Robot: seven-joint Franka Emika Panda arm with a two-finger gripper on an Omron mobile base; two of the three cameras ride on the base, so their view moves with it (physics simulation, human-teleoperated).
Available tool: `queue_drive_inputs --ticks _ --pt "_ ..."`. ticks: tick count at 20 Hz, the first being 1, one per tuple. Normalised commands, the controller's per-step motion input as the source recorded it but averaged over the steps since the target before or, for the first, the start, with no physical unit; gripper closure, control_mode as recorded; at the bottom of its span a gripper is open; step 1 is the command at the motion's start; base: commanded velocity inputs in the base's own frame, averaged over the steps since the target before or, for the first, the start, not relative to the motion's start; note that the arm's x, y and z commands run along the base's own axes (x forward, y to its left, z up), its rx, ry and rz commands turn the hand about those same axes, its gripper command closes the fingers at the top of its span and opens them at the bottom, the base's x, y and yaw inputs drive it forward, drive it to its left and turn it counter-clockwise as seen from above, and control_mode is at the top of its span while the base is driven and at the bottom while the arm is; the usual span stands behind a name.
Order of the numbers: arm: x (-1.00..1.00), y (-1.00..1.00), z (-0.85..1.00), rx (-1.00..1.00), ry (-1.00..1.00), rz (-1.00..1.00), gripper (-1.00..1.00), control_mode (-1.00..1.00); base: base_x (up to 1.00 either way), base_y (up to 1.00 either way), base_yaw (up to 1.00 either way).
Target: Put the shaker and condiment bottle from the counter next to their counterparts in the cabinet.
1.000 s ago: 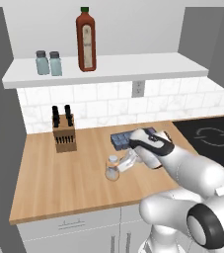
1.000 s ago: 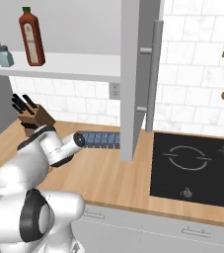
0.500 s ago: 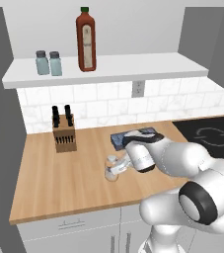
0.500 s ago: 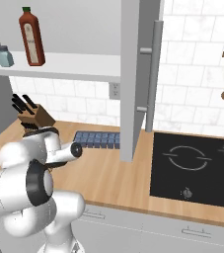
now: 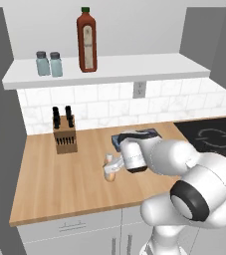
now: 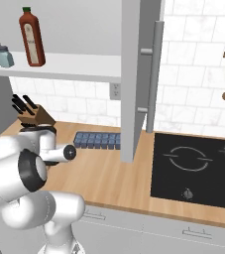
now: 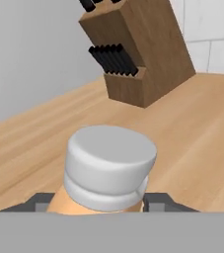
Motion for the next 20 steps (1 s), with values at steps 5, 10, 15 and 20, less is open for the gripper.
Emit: queue_drive_inputs --ticks 5,10,15,20 --pt "-0.01 -0.2 0.2 0.02 -0.11 0.0 1.0 -1.0 0.0 0.0 0.0" --pt "0.17 -0.03 0.5 -0.04 -0.05 0.02 1.0 -1.0 0.0 0.0 0.0" --pt "0.02 0.0 0.76 -0.15 -0.11 0.0 1.0 -1.0 0.0 0.0 0.0" --pt "-0.19 0.0 0.79 -0.08 -0.19 -0.05 1.0 -1.0 0.0 0.0 0.0"
